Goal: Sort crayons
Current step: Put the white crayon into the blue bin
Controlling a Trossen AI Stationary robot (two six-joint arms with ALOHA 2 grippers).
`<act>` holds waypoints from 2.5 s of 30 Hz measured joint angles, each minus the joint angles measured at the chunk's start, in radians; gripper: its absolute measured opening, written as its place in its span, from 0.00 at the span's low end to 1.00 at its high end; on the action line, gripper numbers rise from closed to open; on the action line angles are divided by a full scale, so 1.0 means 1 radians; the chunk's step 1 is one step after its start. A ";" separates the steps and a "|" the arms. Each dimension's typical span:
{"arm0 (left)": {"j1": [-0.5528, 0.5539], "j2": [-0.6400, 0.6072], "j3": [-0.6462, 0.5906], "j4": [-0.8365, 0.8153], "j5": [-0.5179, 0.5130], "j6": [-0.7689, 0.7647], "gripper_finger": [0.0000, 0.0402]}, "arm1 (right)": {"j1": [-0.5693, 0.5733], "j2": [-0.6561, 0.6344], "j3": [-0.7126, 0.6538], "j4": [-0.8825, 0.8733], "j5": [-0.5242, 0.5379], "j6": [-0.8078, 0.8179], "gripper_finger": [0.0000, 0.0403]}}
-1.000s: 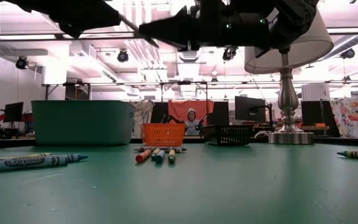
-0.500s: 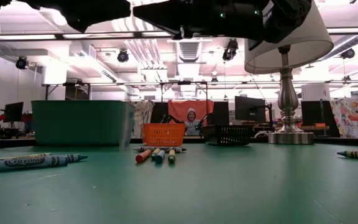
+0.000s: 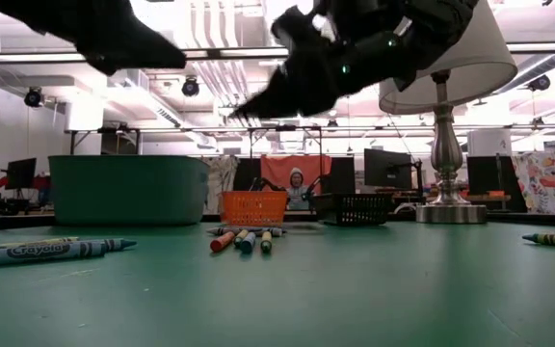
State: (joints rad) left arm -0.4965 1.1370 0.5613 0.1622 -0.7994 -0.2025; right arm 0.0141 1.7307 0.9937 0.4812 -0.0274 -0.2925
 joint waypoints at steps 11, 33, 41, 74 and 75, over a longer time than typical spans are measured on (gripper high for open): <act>0.001 0.002 0.000 -0.070 -0.005 -0.066 0.14 | -0.182 0.004 0.000 -0.464 0.181 0.140 0.02; 0.009 0.002 0.000 -0.082 -0.007 -0.011 0.14 | -0.239 -0.008 0.087 -0.816 0.177 0.204 0.02; 0.017 0.002 0.000 -0.080 -0.031 0.041 0.14 | -0.239 -0.009 0.236 -1.063 0.177 0.144 0.07; 0.183 0.264 -0.001 0.155 0.334 0.187 0.14 | -0.082 -0.015 0.307 -0.988 -0.127 0.110 0.29; 0.210 0.271 -0.001 0.164 0.388 0.203 0.14 | -0.082 -0.018 0.307 -0.993 -0.128 0.101 0.29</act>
State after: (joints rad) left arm -0.2862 1.4084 0.5606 0.3261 -0.4119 0.0003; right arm -0.0680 1.7129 1.3003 -0.5114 -0.1556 -0.1917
